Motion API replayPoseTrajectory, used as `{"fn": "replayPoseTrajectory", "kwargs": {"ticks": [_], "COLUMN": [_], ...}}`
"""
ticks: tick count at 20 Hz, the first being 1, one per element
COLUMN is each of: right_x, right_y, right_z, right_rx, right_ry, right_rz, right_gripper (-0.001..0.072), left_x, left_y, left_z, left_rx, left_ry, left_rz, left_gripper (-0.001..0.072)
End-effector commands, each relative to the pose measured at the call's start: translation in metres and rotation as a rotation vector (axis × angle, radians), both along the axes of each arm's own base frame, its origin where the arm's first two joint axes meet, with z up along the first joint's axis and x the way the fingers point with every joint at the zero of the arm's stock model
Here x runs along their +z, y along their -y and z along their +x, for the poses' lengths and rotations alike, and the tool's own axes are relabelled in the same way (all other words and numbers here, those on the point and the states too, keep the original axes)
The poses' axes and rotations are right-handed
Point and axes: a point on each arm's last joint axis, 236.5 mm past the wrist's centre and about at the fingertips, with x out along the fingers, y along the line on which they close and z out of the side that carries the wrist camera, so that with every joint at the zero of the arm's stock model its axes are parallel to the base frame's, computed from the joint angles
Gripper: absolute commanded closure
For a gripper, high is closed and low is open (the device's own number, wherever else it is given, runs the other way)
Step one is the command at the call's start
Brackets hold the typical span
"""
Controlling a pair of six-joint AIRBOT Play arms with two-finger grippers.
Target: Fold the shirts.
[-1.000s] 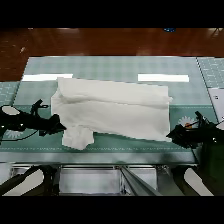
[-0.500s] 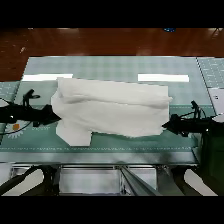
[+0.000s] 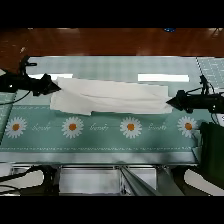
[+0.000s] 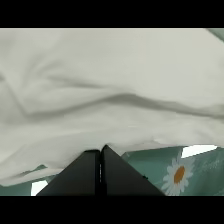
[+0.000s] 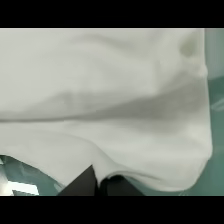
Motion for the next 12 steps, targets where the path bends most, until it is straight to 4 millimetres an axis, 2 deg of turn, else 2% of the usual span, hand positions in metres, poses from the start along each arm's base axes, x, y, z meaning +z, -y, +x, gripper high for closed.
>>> {"fn": "replayPoseTrajectory", "kwargs": {"ticks": [1, 4, 7, 9, 11, 12], "right_x": [0.007, 0.005, -0.004, -0.013, -0.024, -0.029], "right_y": [0.009, 0.017, 0.025, 0.028, 0.030, 0.029], "right_z": [0.042, 0.067, 0.085, 0.092, 0.100, 0.105], "right_rx": [-0.018, -0.023, -0.043, -0.051, -0.077, -0.090], "right_ry": [0.034, 0.042, 0.040, 0.033, 0.032, 0.033], "right_rz": [0.004, 0.001, -0.003, -0.002, -0.006, -0.008], "right_gripper": [0.0689, 0.0689, 0.0689, 0.0688, 0.0686, 0.0617], "left_x": [-0.005, -0.013, -0.025, -0.039, -0.054, -0.061], "left_y": [0.002, -0.003, -0.007, -0.005, 0.002, 0.006], "left_z": [0.053, 0.085, 0.109, 0.114, 0.109, 0.106], "left_rx": [0.012, 0.027, 0.054, 0.050, 0.028, 0.018], "left_ry": [-0.003, -0.022, -0.037, -0.055, -0.093, -0.113], "left_rz": [-0.017, -0.035, -0.048, -0.052, -0.059, -0.063], "left_gripper": [0.0688, 0.0688, 0.0688, 0.0688, 0.0687, 0.0652]}}
